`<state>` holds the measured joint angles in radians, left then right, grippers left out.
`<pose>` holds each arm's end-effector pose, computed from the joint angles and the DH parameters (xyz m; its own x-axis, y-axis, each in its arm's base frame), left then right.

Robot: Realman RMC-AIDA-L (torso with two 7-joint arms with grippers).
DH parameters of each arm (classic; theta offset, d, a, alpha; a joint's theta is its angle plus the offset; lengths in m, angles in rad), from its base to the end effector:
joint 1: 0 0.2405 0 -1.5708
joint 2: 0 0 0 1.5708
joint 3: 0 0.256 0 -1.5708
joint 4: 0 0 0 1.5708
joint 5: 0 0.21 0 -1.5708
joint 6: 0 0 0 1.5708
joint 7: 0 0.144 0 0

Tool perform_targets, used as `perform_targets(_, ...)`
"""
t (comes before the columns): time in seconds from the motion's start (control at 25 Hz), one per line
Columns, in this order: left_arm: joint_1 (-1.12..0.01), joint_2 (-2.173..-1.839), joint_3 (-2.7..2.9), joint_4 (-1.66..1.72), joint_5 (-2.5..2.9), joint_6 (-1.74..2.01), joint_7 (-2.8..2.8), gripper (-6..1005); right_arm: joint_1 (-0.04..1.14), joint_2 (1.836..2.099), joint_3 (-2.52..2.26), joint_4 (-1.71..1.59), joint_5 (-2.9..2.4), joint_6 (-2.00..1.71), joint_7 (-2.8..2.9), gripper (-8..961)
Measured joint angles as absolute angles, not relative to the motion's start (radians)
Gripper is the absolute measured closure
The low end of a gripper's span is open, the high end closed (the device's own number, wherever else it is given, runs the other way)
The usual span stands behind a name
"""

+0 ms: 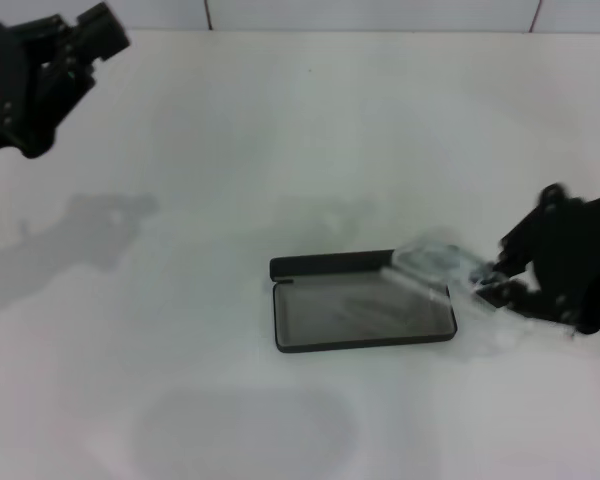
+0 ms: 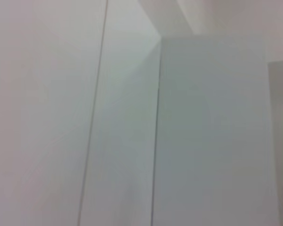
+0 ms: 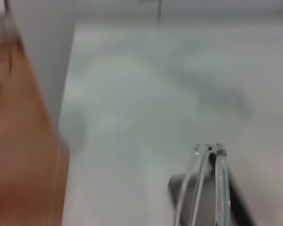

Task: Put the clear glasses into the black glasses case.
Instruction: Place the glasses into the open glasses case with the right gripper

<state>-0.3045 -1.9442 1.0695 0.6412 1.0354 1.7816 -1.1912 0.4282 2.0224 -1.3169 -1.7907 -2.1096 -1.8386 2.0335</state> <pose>-0.2470 0.2905 0.0852 0.4560 -0.0555 0.8883 0.3503 -0.9063 -0.2365 0.1221 0.2837 0.0524 0.9962 0.0171 0.0858 0.0261 -0.9941 -0.1049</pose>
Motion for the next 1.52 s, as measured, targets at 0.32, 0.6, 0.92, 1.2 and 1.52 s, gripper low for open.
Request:
perform_targets(0.32, -0.269, -1.967, 1.038, 0.633, 1.044, 1.791, -1.157, 933, 0.538, 2.027, -1.827, -1.907, -2.521, -1.692, 2.319, 809)
perform_targets(0.6, -0.262, -1.983, 1.036, 0.628, 1.05, 1.792, -1.144, 934, 0.562, 2.027, -2.062, -1.903, -2.65, -1.592, 2.375, 808)
perform_targets(0.92, -0.269, -1.997, 1.035, 0.589, 1.049, 1.793, -1.11, 934, 0.56, 2.028, -2.212, -1.882, -2.765, -1.505, 2.405, 807)
perform_targets(1.2, -0.272, -2.0, 1.034, 0.583, 1.045, 1.793, -1.108, 935, 0.559, 2.028, -2.254, -1.835, -2.829, -1.431, 2.412, 806)
perform_targets(1.52, -0.275, -2.002, 1.029, 0.58, 1.044, 1.793, -1.105, 934, 0.566, 2.028, -2.26, -1.786, -2.848, -1.368, 2.403, 805)
